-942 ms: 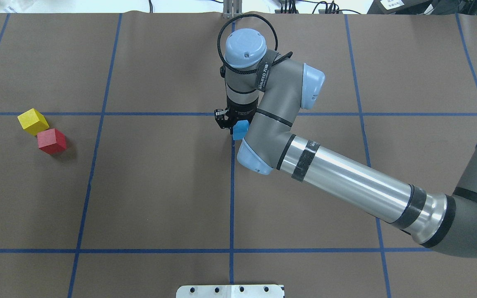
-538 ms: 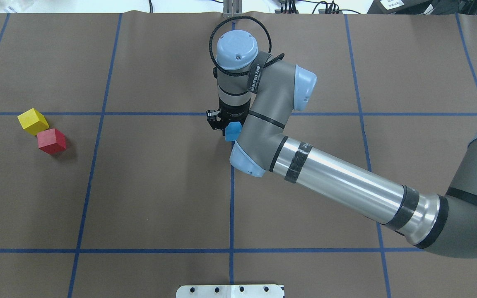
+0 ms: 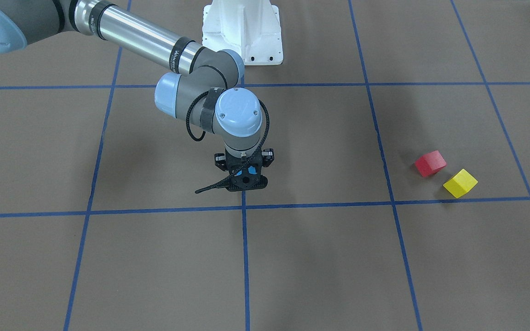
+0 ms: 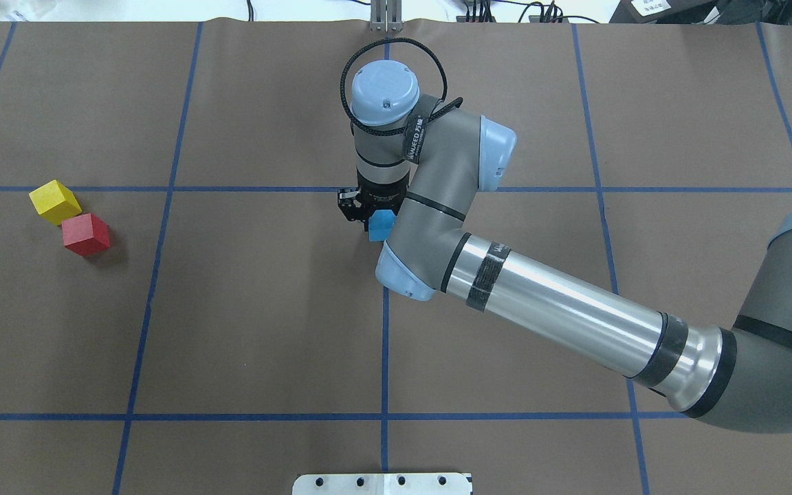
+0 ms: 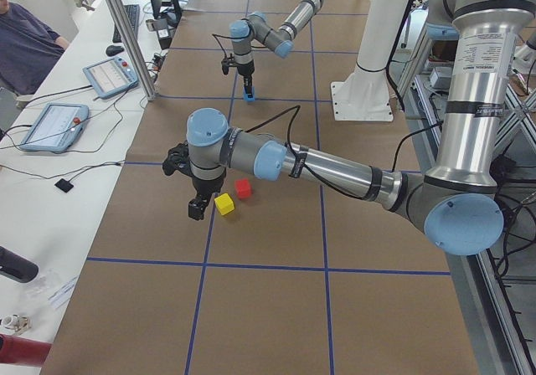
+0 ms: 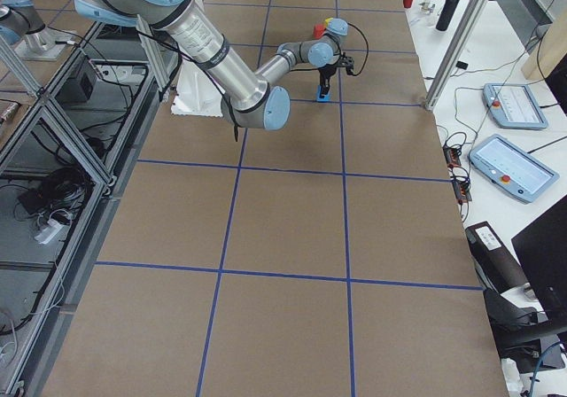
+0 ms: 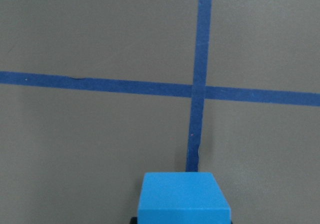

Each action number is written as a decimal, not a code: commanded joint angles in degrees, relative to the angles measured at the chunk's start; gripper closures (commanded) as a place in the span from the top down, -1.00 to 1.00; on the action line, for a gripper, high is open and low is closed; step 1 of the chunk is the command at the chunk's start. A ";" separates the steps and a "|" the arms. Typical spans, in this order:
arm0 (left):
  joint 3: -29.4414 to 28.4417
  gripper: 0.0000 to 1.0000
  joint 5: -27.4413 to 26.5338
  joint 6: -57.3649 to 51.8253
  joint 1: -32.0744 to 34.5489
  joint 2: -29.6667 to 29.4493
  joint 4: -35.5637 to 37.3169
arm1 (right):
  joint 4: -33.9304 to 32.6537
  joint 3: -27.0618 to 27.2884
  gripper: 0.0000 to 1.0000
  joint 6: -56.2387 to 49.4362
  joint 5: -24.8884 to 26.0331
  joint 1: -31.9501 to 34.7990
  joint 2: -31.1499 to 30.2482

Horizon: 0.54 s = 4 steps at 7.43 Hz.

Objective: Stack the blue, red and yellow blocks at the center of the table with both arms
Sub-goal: 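Lower the blue cube onto the center grid crossing and open the right gripper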

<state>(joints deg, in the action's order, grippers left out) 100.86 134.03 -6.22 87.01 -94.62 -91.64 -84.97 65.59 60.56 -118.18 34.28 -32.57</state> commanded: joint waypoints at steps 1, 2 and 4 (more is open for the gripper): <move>-0.14 1.00 0.00 -0.02 0.00 -0.30 0.05 | -0.01 -0.02 0.96 0.26 1.11 -0.62 -0.39; -0.40 1.00 0.00 -0.02 0.00 -0.39 -0.03 | -0.02 0.07 0.97 0.52 1.11 -0.53 -0.39; -0.40 1.00 0.00 -0.02 0.00 -0.47 -0.03 | -0.28 0.33 0.97 0.44 1.11 -0.27 -0.39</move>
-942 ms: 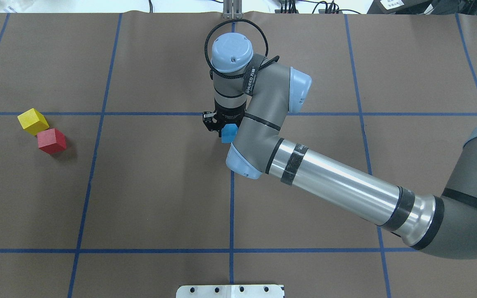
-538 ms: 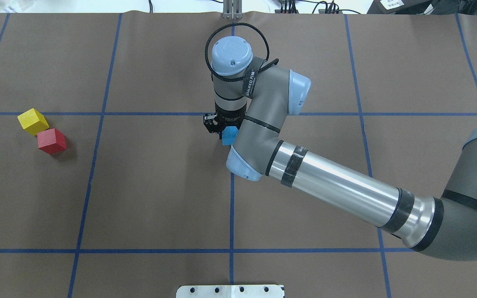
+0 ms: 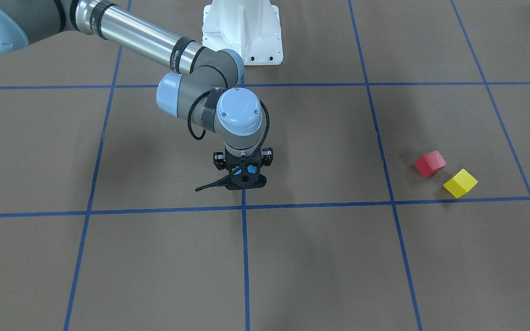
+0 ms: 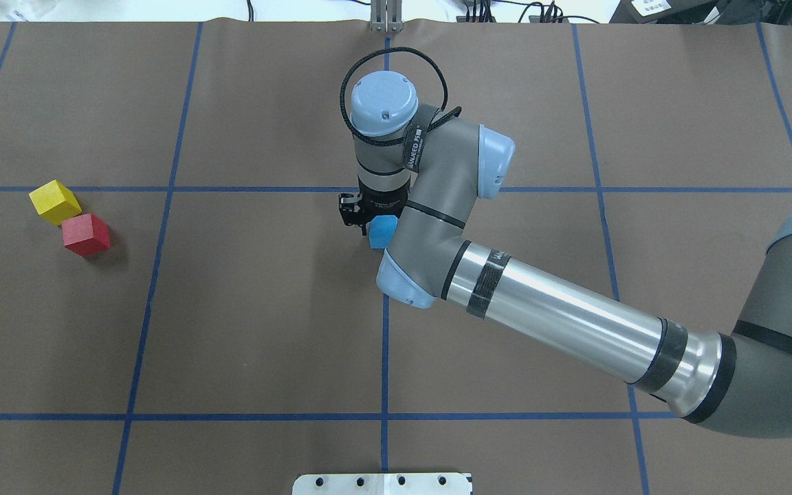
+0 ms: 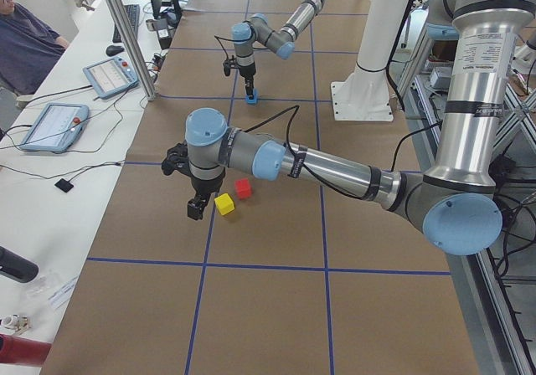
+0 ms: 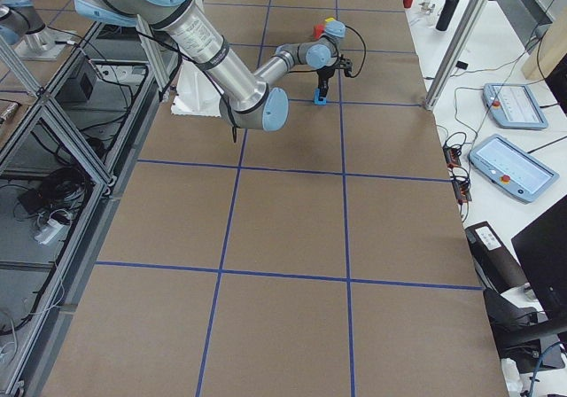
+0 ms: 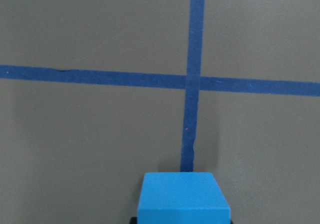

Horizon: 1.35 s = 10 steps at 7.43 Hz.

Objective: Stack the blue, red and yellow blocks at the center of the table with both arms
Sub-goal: 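Lower the blue cube onto the center grid crossing and open the right gripper, then raise the right gripper away while the left gripper descends onto the red cube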

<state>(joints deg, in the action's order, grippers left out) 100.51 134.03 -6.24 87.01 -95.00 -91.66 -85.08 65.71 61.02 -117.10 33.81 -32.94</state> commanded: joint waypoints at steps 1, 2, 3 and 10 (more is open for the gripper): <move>-0.05 1.00 0.00 0.00 0.00 -0.10 0.08 | -0.17 0.56 0.97 -0.02 -0.05 0.64 -0.02; -0.05 1.00 -0.09 0.35 0.00 -0.88 0.34 | -0.09 1.43 0.98 -0.11 -0.05 1.60 -0.11; 0.21 1.00 -0.44 2.09 0.00 -2.71 0.95 | -0.61 3.96 0.97 -0.11 -0.66 3.61 -0.80; 2.07 0.99 -17.28 65.36 -27.74 0.32 -20.60 | -0.70 17.87 0.98 -26.34 -8.67 22.50 -23.55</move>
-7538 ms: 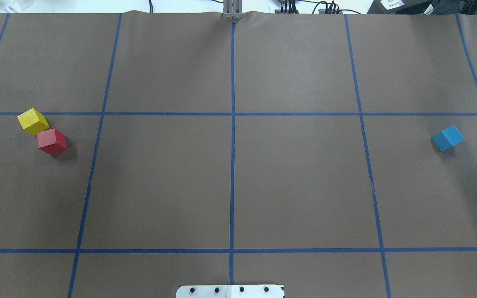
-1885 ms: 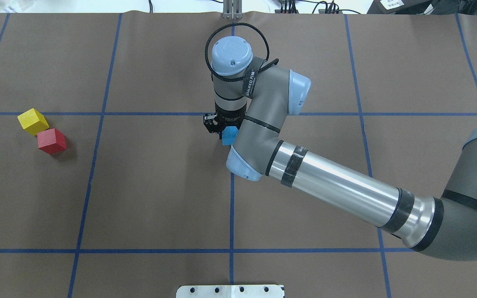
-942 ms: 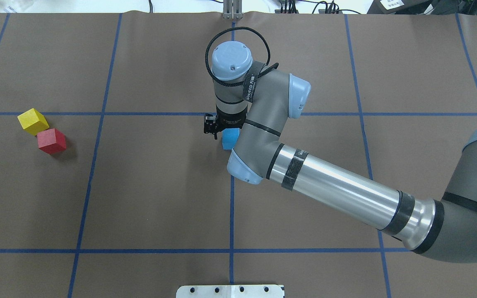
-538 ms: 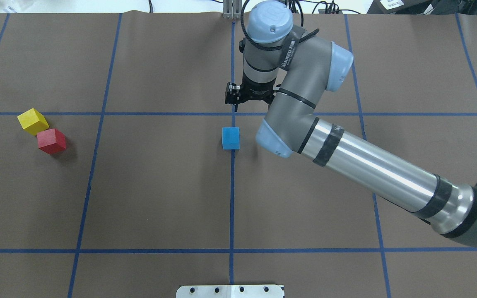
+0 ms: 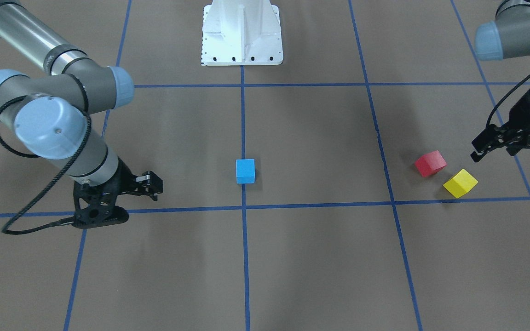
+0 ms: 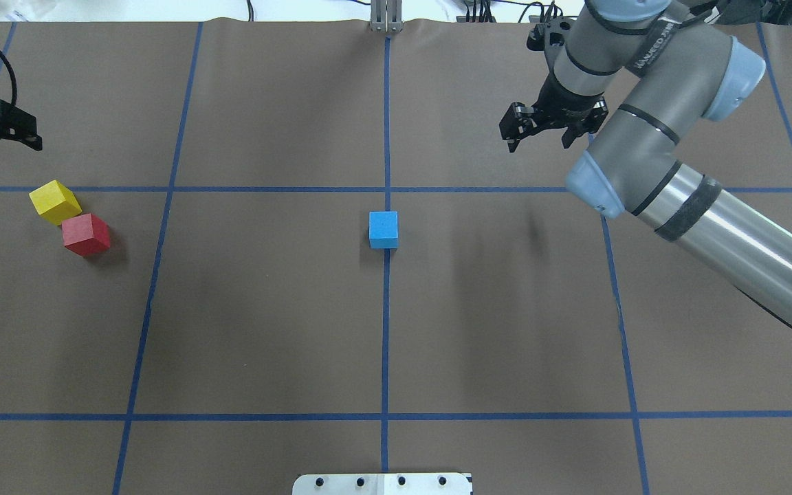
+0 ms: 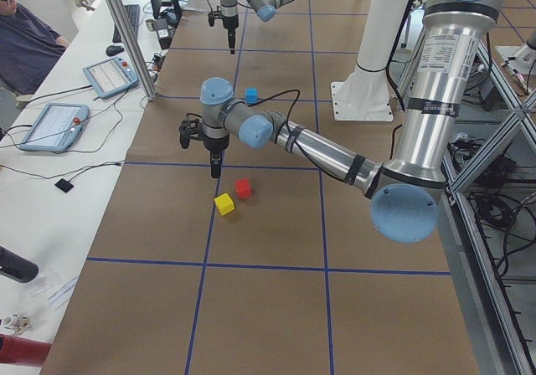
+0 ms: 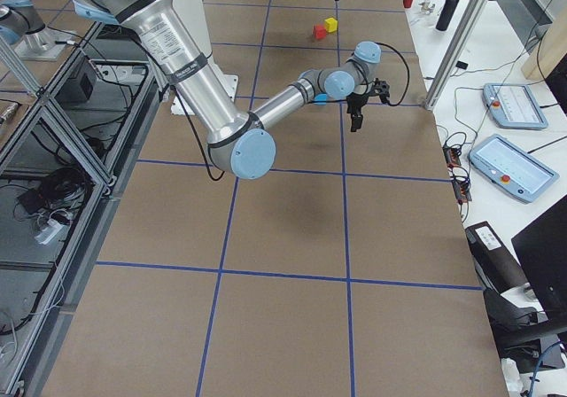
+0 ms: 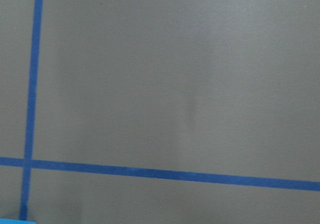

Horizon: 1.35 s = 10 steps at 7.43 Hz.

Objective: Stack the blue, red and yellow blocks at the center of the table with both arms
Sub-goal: 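Raise the right gripper away while the left gripper descends onto the red cube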

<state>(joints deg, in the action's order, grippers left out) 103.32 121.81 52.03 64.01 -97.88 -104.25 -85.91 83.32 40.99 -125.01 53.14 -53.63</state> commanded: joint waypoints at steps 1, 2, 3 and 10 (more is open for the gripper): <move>-1.36 0.99 -5.18 9.47 -5.99 3.48 -9.03 | 0.30 0.17 0.98 -9.58 -1.37 5.55 -4.54; -1.20 0.99 -6.22 12.37 -7.92 3.57 -9.04 | 0.39 0.00 0.98 -12.31 -4.33 7.83 -5.77; -1.37 0.99 -7.28 13.09 -9.59 3.66 -9.13 | 0.48 0.08 0.98 -13.38 -5.23 8.99 -6.65; -7.26 0.99 -14.06 14.33 -17.52 4.28 -12.91 | 0.48 0.00 0.98 -13.65 -5.07 9.09 -6.75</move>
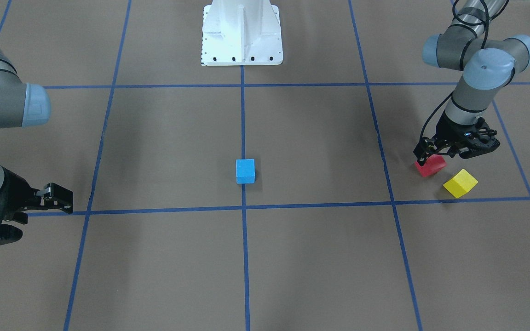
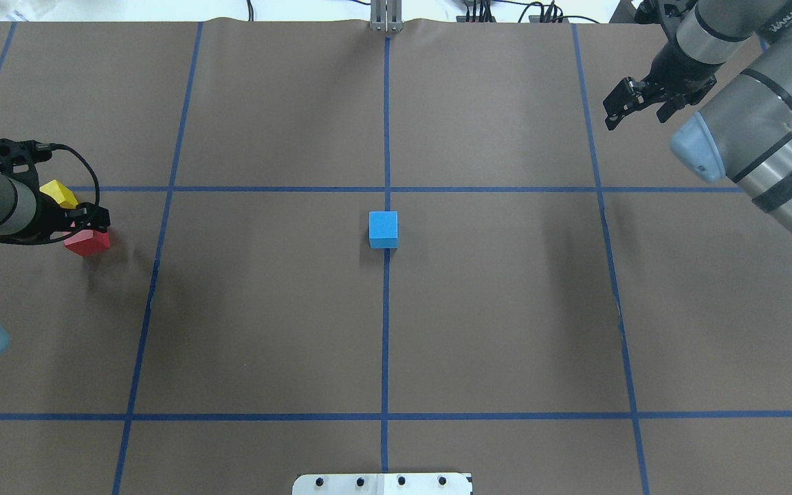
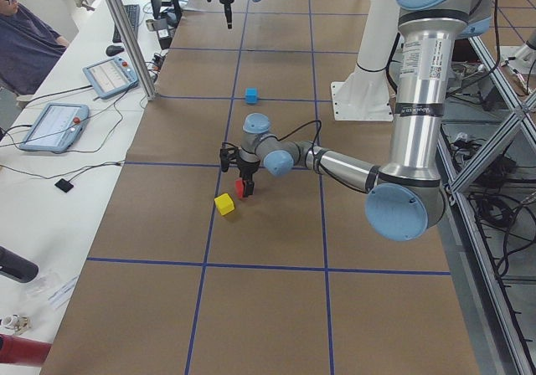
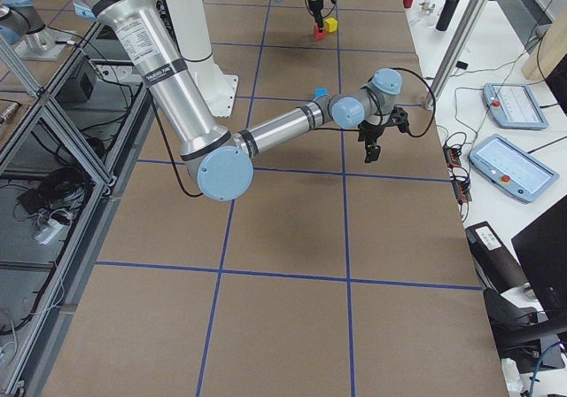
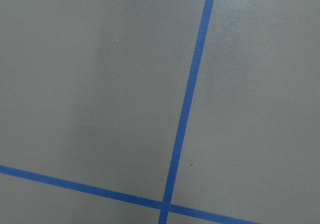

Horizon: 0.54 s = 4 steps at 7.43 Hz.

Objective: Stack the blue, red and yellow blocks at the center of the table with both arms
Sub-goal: 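Raise the right gripper away while the left gripper descends onto the red cube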

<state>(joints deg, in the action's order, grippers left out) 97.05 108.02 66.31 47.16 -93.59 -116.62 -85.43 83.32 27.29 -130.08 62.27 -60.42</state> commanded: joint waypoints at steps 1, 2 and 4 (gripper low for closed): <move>-1.33 0.99 -0.27 0.05 -0.75 -0.10 -0.62 | 0.00 -0.09 0.98 0.04 0.09 -0.04 -0.05; -1.42 0.91 -0.27 0.14 -0.75 -0.45 -0.62 | 0.00 -0.18 0.98 -0.13 0.09 0.05 -0.05; -0.90 -0.99 -0.10 0.14 -0.75 -0.63 -0.62 | 0.00 -0.18 0.98 -0.13 0.09 0.05 -0.05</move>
<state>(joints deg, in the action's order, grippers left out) 95.87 107.83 66.50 46.43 -94.11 -117.23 -85.43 83.17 27.18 -130.00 62.30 -60.46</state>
